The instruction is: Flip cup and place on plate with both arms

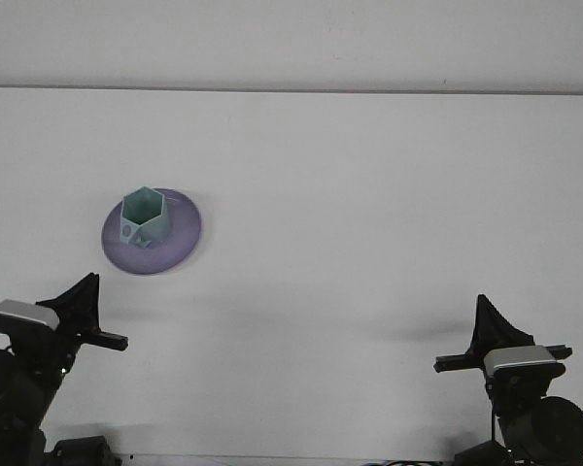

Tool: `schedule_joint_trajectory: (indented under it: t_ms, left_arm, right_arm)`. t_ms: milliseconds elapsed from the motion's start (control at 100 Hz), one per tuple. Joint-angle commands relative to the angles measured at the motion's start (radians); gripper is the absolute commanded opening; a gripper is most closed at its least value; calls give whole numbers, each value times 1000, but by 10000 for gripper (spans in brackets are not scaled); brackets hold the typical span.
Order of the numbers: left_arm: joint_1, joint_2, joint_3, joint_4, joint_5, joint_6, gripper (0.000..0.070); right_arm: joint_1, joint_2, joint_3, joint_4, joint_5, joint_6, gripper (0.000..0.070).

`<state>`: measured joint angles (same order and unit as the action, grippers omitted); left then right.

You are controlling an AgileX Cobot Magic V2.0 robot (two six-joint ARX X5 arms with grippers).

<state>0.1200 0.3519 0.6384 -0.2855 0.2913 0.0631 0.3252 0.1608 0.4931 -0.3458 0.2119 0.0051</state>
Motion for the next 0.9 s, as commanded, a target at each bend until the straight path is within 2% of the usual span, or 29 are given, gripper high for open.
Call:
schedule_joint_trajectory:
  t_ms: [0,80,220,890]
  left_arm:
    - [2,-58,-75,47,-2,-36,12]
    - [2,-131,-143,74,-25,-68,12]
    - [2,-178,-172,103,-116,-101,12]
    - [2,-178,-172,105,-117,-105,12]
  right_arm:
    - [2,4,12,9,-2,-11,0]
    - [2,4,12,9,0,-14,0]
    - [2,4,12,8,-1,-12,0]
    - [2,4,12,9,-2,-13,0]
